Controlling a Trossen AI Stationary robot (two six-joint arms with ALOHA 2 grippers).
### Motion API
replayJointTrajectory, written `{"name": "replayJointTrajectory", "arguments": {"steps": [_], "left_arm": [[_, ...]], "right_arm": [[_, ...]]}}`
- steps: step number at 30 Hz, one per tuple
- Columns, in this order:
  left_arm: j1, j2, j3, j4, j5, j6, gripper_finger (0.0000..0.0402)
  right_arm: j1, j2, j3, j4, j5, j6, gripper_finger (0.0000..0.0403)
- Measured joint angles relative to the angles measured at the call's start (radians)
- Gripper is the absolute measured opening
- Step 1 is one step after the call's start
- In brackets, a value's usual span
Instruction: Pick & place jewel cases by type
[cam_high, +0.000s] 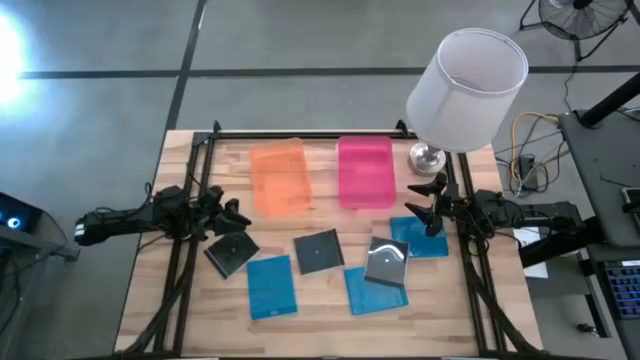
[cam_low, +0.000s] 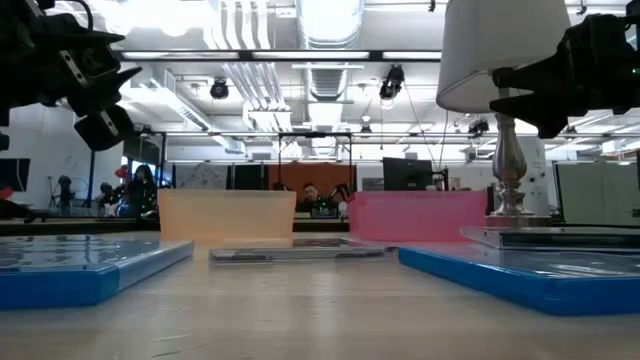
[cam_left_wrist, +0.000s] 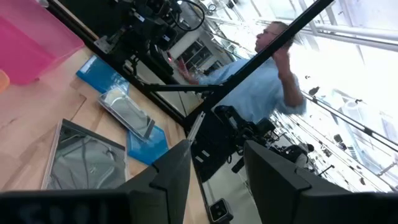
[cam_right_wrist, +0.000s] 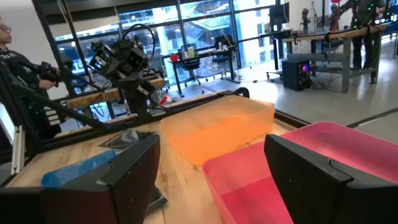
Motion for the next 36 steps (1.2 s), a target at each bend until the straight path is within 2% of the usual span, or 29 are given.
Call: {"name": "replayJointTrajectory", "arguments": {"steps": [34, 36], "left_arm": [[0.000, 0.000, 0.000, 0.000, 0.000, 0.000, 0.0133], [0.000, 0.000, 0.000, 0.000, 0.000, 0.000, 0.0133]], "right_arm": [[0.000, 0.000, 0.000, 0.003, 0.000, 0.001, 0.0283], [0.000, 0.000, 0.000, 0.014, 0.001, 0.057, 0.0283]]}}
